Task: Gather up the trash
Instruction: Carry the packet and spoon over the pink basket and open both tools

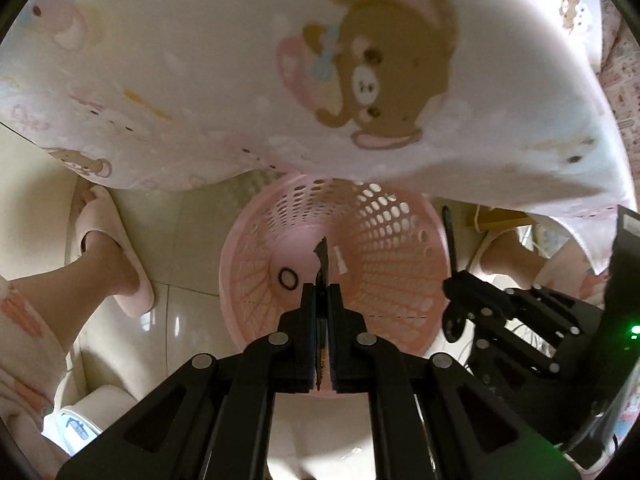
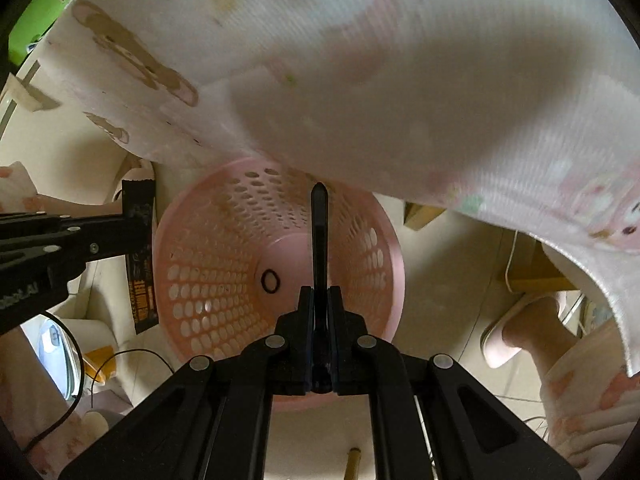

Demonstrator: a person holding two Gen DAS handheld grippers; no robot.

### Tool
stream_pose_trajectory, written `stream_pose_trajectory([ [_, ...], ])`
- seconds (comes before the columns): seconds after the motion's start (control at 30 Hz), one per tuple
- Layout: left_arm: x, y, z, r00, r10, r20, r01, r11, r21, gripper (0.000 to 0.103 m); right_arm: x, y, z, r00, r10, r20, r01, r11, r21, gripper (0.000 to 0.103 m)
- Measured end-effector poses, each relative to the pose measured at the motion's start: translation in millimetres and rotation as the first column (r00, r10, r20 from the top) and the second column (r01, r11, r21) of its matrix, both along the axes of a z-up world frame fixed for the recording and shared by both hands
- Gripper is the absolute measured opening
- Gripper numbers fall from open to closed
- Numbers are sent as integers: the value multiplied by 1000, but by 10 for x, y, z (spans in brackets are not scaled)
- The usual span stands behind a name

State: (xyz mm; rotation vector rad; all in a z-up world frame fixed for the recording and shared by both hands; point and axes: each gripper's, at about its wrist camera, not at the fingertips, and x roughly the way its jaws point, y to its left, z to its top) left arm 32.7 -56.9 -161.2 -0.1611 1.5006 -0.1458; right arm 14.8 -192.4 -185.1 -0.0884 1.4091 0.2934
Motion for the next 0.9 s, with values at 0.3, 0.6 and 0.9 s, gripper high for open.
stream_pose_trajectory([
  [0.3,67,59,-404,995,44,-87,-42,999,31,4,30,11,-234,997,-16,-69,12,998,-57,7],
  [0.6,74,98,-458,994,47,-102,-47,999,7,5,9,-30,-315,992,-41,-122,37,999,-38,9],
  [0.9,58,136,-339,995,73,-67,-72,997,26,27,35,-128,-194,991,-90,-99,89,996,-14,58],
])
